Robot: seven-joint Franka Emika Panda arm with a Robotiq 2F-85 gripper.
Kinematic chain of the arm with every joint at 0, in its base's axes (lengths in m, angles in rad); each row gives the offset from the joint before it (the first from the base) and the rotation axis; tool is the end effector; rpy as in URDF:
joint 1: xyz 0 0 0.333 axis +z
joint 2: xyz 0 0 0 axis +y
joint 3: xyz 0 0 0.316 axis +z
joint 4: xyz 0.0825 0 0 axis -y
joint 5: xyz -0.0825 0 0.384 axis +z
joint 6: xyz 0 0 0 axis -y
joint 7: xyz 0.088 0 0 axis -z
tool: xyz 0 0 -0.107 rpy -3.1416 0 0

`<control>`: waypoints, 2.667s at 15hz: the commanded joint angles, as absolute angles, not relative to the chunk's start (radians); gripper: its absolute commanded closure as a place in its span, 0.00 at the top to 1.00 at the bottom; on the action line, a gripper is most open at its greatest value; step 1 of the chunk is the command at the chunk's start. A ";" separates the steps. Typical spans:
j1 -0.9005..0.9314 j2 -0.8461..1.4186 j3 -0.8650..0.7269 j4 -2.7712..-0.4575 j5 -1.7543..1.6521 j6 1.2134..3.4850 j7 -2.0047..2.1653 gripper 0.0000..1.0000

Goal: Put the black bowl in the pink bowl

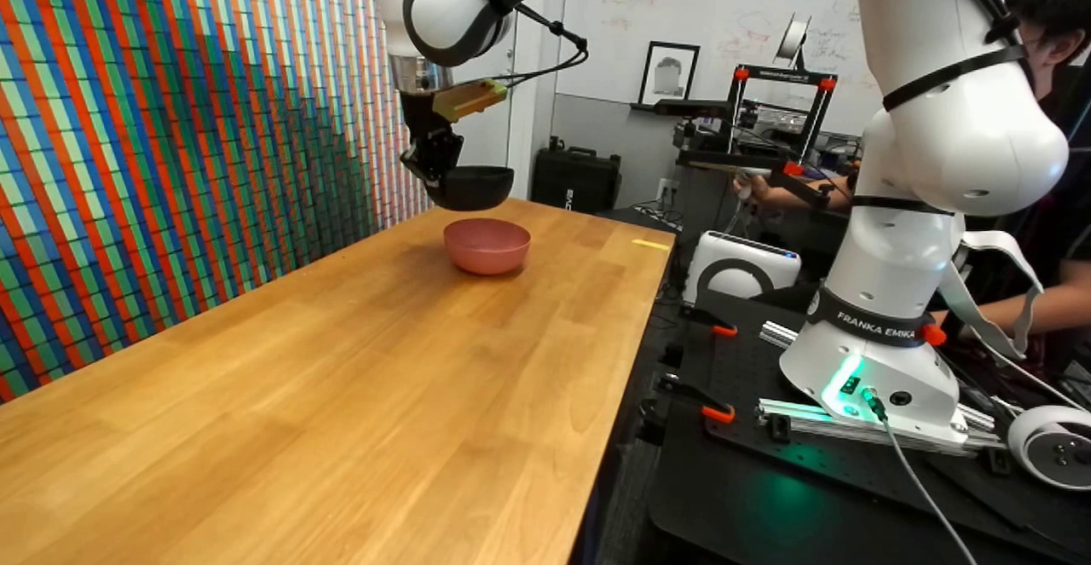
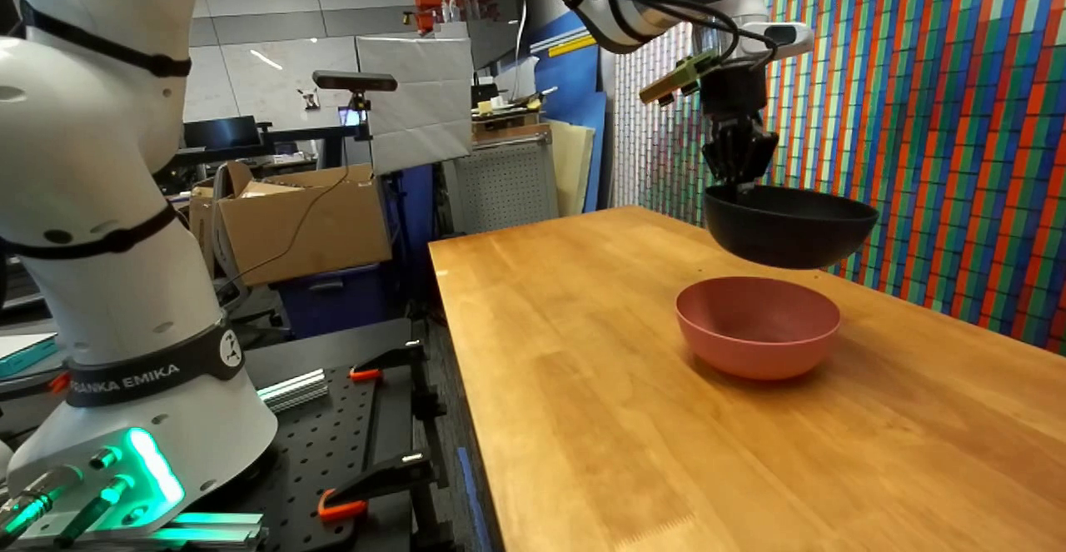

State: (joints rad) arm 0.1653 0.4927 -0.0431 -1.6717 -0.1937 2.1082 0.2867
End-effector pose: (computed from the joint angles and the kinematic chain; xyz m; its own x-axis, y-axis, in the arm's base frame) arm 0.6647 0.0756 0.3154 0.9983 -0.0570 -0.0123 -0.0536 -0.9802 0.1908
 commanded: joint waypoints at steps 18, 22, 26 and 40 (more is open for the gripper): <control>0.189 0.482 -0.077 -1.893 -0.290 2.359 0.333 0.30; 0.176 0.447 -0.057 -1.899 -0.251 2.354 0.319 0.54; 0.162 0.364 -0.015 -1.873 -0.193 2.307 0.264 0.84; 0.126 0.227 0.059 -1.710 -0.018 1.950 0.071 1.00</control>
